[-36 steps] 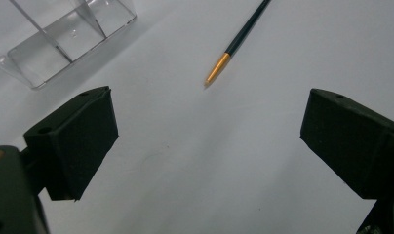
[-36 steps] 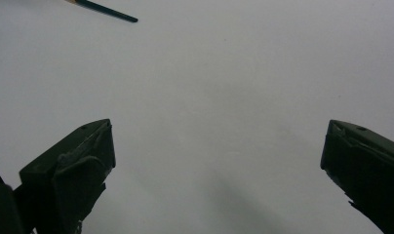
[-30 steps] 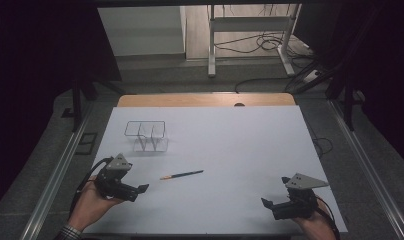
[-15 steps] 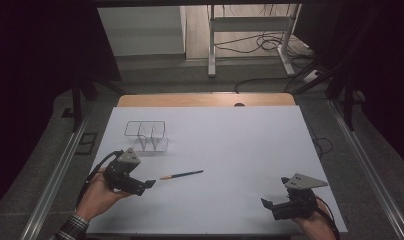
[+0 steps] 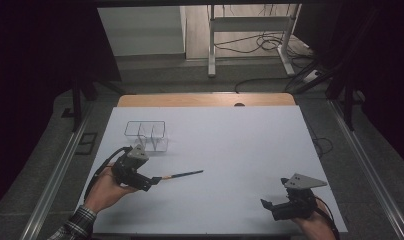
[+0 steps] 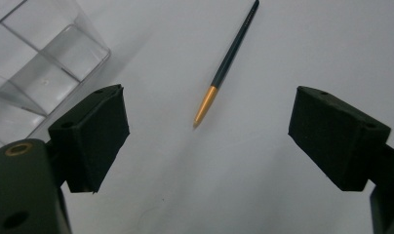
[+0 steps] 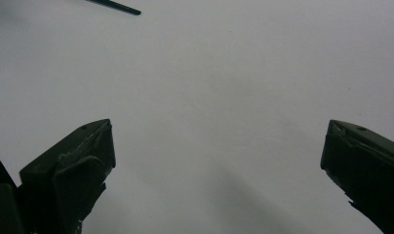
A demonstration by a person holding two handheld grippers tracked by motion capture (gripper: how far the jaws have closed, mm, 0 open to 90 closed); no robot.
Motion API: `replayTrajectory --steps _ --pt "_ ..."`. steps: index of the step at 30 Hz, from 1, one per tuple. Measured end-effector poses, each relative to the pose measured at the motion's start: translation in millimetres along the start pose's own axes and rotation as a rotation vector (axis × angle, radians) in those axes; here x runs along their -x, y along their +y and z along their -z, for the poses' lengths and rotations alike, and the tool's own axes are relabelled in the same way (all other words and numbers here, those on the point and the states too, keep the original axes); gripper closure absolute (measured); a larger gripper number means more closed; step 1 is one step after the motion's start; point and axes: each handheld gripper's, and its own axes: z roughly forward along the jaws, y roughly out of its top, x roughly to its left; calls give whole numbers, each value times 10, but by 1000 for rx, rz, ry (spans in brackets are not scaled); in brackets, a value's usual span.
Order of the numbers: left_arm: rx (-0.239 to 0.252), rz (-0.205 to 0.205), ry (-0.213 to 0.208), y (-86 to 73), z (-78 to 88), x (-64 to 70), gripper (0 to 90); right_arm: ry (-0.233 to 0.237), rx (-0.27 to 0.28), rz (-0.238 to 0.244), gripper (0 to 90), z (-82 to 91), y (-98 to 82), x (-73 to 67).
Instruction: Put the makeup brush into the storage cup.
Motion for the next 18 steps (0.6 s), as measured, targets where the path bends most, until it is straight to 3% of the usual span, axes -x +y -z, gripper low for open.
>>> replayTrajectory --steps 18 --pt "-39 -41 -33 274 -173 -3 208 14 -7 -11 0 -2 0 -5"
